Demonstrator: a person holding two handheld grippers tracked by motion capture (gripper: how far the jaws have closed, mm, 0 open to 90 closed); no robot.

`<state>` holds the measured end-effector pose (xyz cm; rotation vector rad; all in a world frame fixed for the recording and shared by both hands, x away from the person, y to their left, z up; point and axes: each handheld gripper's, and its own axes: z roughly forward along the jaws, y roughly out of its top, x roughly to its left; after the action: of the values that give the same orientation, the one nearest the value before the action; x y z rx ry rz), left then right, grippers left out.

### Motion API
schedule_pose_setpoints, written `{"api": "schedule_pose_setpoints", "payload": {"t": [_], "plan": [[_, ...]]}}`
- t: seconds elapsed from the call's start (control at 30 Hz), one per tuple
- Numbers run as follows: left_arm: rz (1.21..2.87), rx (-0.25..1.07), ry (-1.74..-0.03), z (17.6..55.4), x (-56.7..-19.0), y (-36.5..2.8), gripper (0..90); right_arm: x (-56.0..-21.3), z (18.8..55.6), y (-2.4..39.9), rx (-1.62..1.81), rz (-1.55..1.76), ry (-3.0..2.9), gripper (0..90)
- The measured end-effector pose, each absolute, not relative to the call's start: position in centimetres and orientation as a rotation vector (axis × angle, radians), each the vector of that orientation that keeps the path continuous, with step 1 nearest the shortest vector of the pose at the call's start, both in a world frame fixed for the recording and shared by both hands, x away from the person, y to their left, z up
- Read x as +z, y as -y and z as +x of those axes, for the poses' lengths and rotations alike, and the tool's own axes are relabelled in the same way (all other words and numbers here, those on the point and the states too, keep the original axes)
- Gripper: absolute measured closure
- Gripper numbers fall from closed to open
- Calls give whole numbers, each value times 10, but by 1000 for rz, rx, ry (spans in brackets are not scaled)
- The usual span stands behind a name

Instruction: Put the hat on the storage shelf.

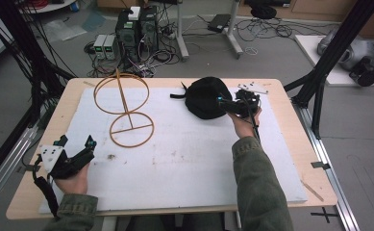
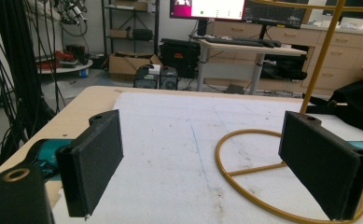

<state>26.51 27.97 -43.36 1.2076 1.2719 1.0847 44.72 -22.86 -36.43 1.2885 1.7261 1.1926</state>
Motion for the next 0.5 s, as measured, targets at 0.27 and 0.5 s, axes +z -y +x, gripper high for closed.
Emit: {"api": "schedule_pose_setpoints", "payload": {"t": [0.27, 0.5], "plan": [[1218, 1088, -1261, 262, -432, -279, 140, -364, 467, 214, 1151, 1284, -1803, 108], [1215, 1082, -1260, 262, -433, -279, 140, -374, 493, 195, 1042, 1295, -1872, 109]]}}
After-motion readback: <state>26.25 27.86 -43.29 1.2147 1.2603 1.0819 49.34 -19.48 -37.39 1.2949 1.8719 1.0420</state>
